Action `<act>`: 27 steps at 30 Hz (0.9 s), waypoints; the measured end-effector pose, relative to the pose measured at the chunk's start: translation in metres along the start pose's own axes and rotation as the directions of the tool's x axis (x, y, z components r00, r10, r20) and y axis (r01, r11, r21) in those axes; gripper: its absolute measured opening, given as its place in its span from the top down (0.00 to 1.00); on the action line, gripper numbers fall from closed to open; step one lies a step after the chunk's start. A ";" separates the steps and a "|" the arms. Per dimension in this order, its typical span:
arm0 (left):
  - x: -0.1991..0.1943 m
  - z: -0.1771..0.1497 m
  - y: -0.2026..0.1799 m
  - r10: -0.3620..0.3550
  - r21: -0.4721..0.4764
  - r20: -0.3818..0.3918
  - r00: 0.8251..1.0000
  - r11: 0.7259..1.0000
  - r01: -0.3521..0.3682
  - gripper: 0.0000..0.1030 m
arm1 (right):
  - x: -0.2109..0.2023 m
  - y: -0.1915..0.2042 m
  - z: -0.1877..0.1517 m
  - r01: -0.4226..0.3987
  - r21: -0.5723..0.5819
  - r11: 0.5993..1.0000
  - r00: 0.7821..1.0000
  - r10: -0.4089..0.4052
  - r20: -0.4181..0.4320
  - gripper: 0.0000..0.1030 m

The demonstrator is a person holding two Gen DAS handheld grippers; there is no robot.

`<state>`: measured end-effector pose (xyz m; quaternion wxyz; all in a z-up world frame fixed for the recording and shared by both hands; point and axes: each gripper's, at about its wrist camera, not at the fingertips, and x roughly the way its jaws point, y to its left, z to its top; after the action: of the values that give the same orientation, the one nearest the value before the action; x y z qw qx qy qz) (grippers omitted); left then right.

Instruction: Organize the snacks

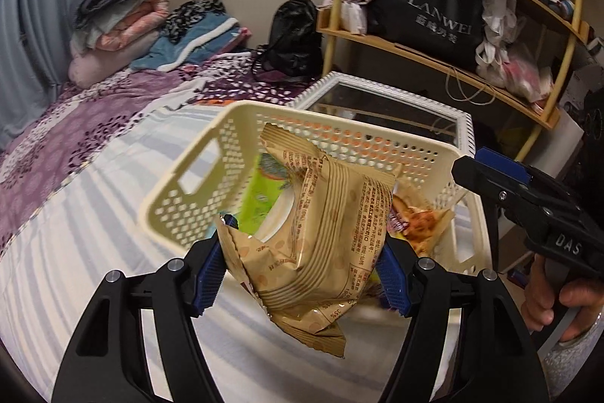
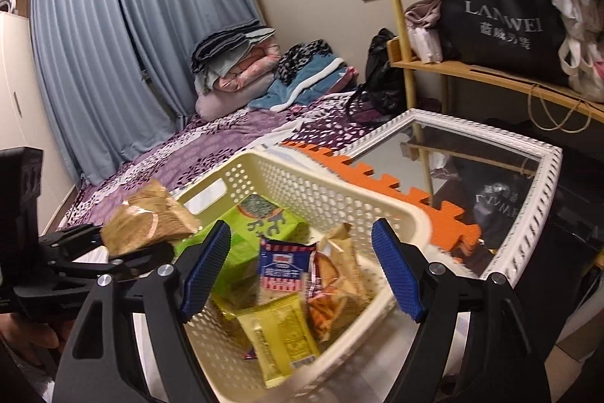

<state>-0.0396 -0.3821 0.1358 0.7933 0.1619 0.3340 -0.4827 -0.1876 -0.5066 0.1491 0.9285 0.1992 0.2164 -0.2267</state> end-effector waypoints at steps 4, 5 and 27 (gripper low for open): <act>0.020 0.007 -0.014 -0.045 0.009 -0.017 0.999 0.999 0.045 0.32 | -0.007 -0.013 -0.001 0.023 0.023 0.999 1.000 -0.023 0.007 0.25; 0.026 0.009 -0.017 -0.054 0.007 -0.023 0.998 0.998 0.054 0.31 | -0.009 -0.016 -0.001 0.029 0.027 0.999 1.000 -0.029 0.008 0.25; 0.003 0.010 -0.008 0.095 0.009 0.029 0.995 0.995 -0.095 0.03 | -0.030 -0.010 -0.011 0.047 -0.005 0.999 0.999 -0.047 -0.019 0.10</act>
<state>-0.0415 -0.3940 0.1415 0.8193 0.1745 0.3120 -0.4484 -0.2195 -0.4994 0.1520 0.9213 0.1938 0.2303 -0.2460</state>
